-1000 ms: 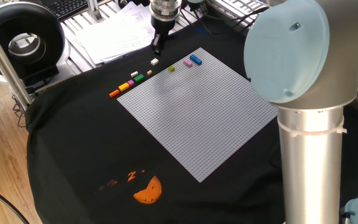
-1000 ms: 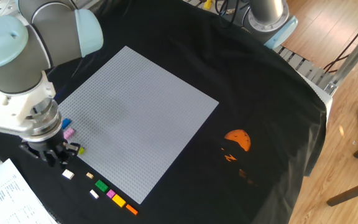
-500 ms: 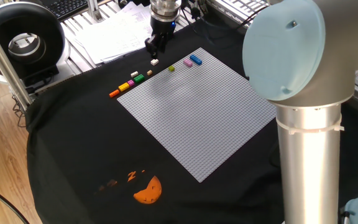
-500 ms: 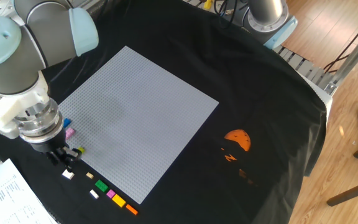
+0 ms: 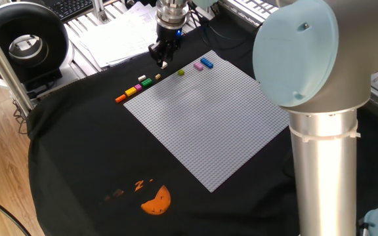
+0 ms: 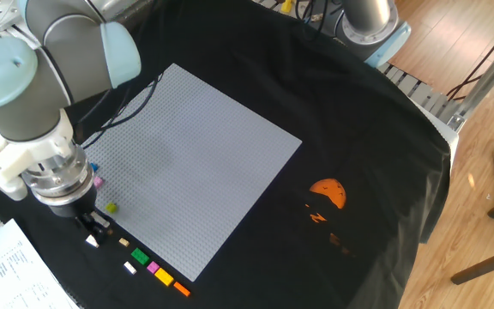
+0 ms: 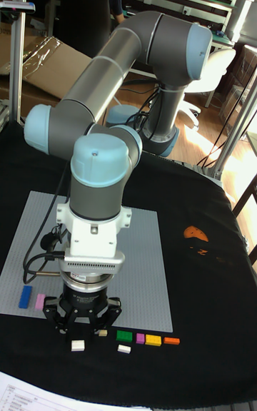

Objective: Build with small Lego blocks

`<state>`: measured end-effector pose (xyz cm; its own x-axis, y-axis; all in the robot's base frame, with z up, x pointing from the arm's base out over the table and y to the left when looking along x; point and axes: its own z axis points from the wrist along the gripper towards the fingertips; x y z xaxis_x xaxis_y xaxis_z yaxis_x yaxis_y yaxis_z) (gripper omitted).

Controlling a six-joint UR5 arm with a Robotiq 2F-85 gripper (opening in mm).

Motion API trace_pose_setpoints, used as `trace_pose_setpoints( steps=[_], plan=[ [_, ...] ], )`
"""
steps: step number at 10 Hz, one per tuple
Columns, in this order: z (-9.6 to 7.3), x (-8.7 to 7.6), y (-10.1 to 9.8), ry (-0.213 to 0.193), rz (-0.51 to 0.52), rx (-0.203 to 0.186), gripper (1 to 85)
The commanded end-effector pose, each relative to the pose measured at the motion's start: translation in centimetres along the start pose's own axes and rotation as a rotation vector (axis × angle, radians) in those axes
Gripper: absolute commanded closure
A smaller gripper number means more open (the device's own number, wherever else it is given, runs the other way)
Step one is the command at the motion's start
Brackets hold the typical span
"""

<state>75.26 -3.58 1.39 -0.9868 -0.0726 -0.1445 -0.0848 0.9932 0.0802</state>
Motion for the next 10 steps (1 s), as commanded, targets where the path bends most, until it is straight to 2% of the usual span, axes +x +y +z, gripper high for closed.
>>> trace_pose_setpoints(
  steps=[1, 10],
  plan=[
    [0.74, -0.11, -0.41, 0.001, 0.021, 0.021, 43.3],
    [0.77, -0.37, 0.03, 0.000, 0.023, 0.007, 47.0]
  ],
)
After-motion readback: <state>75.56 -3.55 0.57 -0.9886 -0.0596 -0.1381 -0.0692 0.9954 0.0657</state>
